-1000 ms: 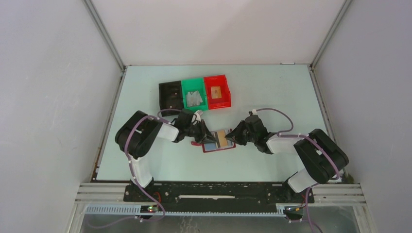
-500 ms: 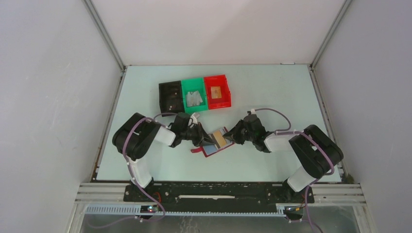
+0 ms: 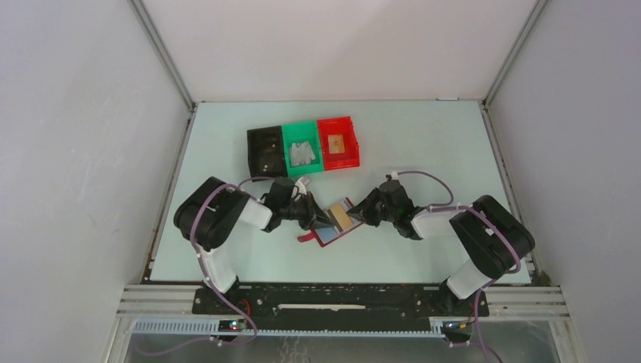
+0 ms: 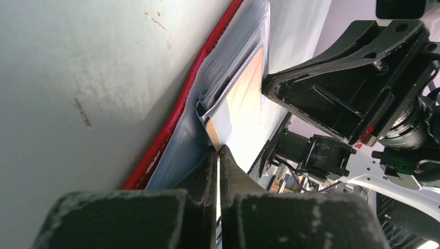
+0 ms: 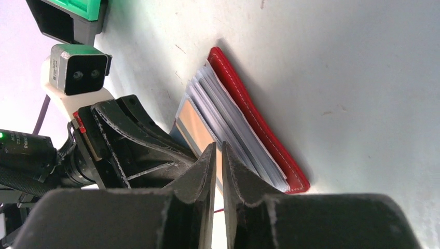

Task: Take the credit cards out of the card holder
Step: Remove the credit card from the card holder.

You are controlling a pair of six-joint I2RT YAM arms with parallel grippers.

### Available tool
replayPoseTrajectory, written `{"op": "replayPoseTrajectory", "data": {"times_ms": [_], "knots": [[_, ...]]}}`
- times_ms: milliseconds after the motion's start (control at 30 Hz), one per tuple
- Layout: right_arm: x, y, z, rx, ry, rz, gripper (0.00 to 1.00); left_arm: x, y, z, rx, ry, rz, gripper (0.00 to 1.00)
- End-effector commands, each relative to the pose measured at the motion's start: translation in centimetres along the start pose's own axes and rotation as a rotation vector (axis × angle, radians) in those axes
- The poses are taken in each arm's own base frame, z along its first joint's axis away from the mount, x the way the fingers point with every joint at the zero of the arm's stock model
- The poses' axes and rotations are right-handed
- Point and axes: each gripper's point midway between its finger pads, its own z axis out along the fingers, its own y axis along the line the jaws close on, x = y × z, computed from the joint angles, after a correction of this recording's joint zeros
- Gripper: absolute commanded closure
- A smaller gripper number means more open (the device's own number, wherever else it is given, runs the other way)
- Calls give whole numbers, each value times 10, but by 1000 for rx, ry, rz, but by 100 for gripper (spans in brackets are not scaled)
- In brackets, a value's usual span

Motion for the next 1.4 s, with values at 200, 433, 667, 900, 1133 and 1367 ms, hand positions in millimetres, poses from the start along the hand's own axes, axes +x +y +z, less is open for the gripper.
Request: {"op": "replayPoseTrajectory", "data": {"times_ms": [200, 433, 667, 900, 1133, 1367], "knots": [[57, -91, -36, 279, 86, 17, 82, 13, -17, 10, 7, 113, 97, 100], [65, -71, -48, 231, 93, -28, 82, 8, -23, 5, -91, 119, 193, 93], [25, -49, -56, 193, -4, -73, 80, 3, -17, -8, -155, 81, 186, 75], [-34, -45, -55, 196, -72, -106, 79, -6, -4, -20, -224, 7, 153, 76], [-34, -35, -37, 177, 7, -146, 77, -22, 3, -19, -234, -21, 122, 76], [-3, -34, -27, 181, 80, -167, 78, -31, -4, -5, -203, 13, 125, 77]]}}
